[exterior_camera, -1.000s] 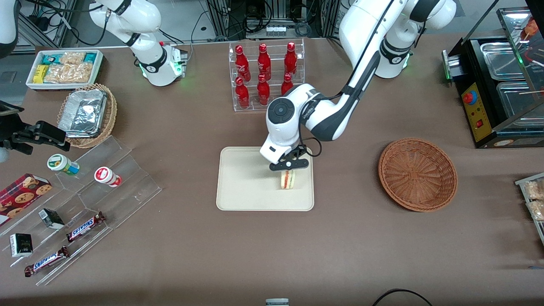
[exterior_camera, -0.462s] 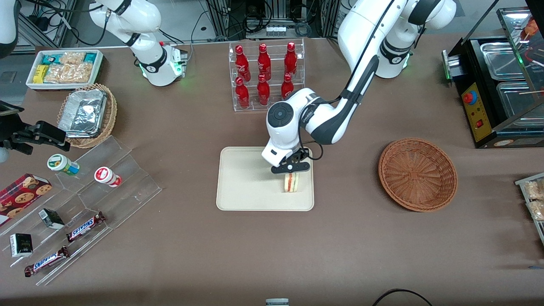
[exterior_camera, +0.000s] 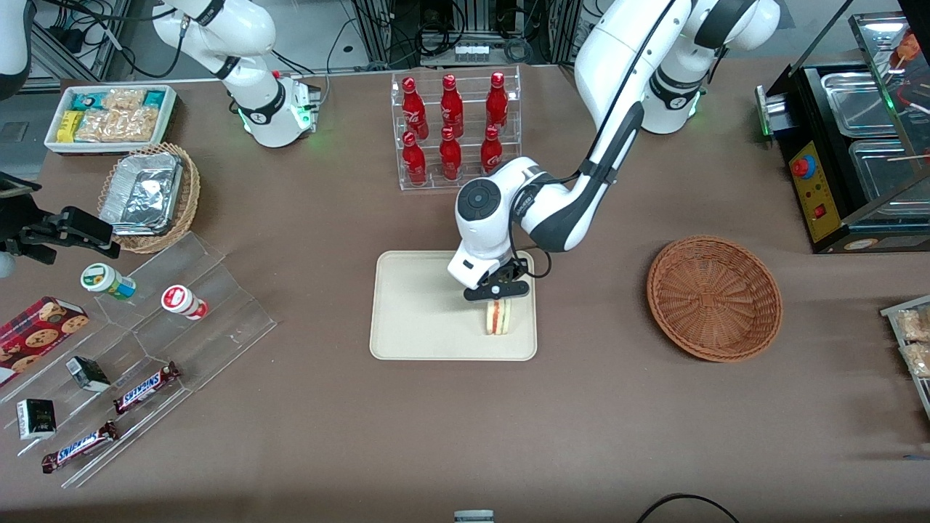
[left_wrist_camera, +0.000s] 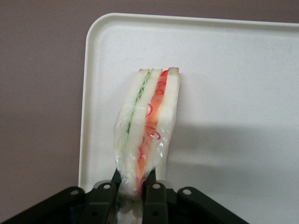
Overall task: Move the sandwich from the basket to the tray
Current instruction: 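Lower the sandwich onto the tray and open the left gripper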
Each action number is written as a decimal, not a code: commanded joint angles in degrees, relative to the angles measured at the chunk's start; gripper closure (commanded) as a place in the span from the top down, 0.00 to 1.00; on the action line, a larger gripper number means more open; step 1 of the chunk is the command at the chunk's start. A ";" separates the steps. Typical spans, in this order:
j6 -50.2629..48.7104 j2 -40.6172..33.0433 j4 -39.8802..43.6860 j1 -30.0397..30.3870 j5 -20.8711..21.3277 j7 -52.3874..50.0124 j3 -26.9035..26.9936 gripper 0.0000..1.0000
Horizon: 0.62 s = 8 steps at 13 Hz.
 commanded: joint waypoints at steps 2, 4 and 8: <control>-1.95 -1.04 1.30 0.23 1.13 -1.45 0.05 1.00; -6.94 -4.19 1.65 0.66 1.04 -1.45 0.13 1.00; -18.97 -14.56 1.39 5.57 0.07 -0.58 0.57 1.00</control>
